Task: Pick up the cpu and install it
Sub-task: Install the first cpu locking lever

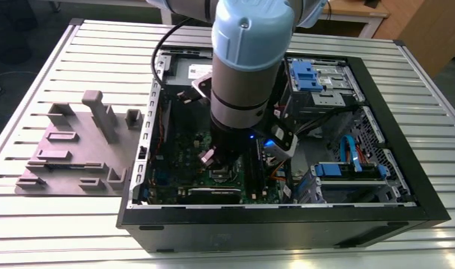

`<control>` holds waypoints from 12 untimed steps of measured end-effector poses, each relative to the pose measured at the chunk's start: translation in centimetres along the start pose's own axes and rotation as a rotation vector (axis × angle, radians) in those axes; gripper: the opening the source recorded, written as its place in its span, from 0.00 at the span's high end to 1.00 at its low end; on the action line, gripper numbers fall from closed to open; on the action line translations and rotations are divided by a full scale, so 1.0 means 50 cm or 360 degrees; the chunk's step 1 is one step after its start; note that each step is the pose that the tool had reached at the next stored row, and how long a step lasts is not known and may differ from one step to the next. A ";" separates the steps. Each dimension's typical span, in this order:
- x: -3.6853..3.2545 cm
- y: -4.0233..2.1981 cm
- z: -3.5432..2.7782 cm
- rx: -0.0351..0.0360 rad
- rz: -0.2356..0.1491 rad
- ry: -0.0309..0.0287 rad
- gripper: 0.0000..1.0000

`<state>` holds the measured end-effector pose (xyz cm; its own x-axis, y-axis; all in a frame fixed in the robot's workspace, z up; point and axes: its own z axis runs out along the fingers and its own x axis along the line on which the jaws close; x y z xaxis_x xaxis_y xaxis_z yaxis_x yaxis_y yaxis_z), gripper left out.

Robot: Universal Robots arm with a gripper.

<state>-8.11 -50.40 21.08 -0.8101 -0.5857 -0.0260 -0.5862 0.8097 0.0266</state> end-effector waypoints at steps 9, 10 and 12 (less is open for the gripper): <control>0.003 0.007 -0.032 0.0003 0.0000 -0.00047 0.90; 0.003 0.008 -0.033 0.0004 0.0000 -0.00065 0.90; 0.004 0.011 -0.033 0.0007 -0.0001 -0.00109 0.90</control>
<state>-8.60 -50.11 22.76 -0.8098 -0.5857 -0.0328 -0.5865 0.8097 0.0219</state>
